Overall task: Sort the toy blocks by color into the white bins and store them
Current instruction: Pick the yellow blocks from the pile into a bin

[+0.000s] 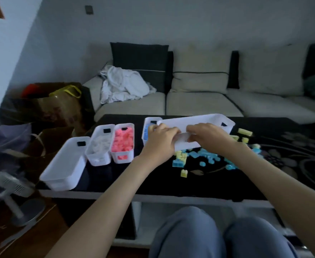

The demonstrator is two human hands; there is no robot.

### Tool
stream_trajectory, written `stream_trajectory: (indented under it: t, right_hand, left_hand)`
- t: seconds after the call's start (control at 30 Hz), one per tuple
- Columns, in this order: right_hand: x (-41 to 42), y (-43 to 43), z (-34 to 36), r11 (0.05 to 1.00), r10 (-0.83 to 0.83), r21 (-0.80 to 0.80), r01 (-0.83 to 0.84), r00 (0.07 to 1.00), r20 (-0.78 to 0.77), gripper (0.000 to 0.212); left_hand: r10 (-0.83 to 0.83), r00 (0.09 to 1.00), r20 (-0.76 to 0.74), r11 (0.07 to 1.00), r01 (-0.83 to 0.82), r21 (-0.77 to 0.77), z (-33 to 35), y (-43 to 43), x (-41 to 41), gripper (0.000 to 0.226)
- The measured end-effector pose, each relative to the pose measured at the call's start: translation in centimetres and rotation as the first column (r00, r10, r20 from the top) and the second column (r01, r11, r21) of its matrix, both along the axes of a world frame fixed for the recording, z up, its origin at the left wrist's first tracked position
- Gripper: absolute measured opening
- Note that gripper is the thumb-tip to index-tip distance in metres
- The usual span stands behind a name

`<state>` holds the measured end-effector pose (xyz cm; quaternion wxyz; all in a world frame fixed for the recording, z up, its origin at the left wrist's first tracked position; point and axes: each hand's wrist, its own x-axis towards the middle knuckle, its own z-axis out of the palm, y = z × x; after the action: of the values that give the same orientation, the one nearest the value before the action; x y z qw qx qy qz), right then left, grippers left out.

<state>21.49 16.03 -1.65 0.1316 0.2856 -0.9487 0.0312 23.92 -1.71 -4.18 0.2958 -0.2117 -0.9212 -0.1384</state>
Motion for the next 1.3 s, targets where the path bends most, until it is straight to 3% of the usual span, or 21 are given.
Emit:
stream_trajectory:
  t: [0.07, 0.2, 0.43, 0.67, 0.83, 0.97, 1.07, 1.3]
  right_hand:
    - [0.8, 3.7, -0.9, 0.996, -0.082, -0.014, 0.082, 0.996, 0.038, 0.017]
    - [3.0, 9.5, -2.5, 0.970, -0.236, -0.036, 0.241, 0.967, 0.101, 0.016]
    - [5.4, 15.3, -4.7, 0.920, -0.370, -0.028, 0.391, 0.891, 0.264, 0.017]
    - [4.6, 15.1, -7.2, 0.942, -0.329, 0.065, 0.329, 0.867, 0.375, 0.020]
    - [3.6, 13.9, -6.7, 0.964, -0.267, 0.113, 0.242, 0.846, 0.461, 0.013]
    - [2.6, 11.1, -5.0, 0.986, -0.150, 0.002, 0.166, 0.890, 0.430, 0.032]
    - [1.3, 7.6, -4.5, 0.989, -0.073, -0.090, 0.115, 0.922, 0.379, 0.032]
    - [-1.0, -0.7, -7.9, 0.998, -0.062, 0.030, 0.054, 0.920, 0.387, 0.039]
  left_hand:
    - [-0.085, 0.993, 0.081, 0.996, 0.085, 0.004, -0.6, 3.3, -0.5, 0.040]
    - [-0.194, 0.970, 0.148, 0.981, 0.189, 0.048, -1.8, 8.0, -0.4, 0.032]
    - [-0.140, 0.946, 0.294, 0.990, 0.136, 0.033, -3.7, 9.9, -0.7, 0.044]
    - [-0.040, 0.883, 0.468, 0.989, 0.101, -0.106, -5.6, 9.5, -1.9, 0.038]
    - [-0.038, 0.858, 0.511, 0.998, 0.057, -0.020, -5.9, 7.5, -3.2, 0.032]
    - [-0.023, 0.819, 0.573, 0.998, -0.010, 0.054, -5.9, 4.6, -4.1, 0.031]
    - [-0.018, 0.785, 0.619, 0.996, -0.040, 0.079, -6.4, 2.7, -4.6, 0.031]
    - [-0.019, 0.755, 0.656, 0.994, -0.056, 0.093, -7.9, -1.0, -4.6, 0.036]
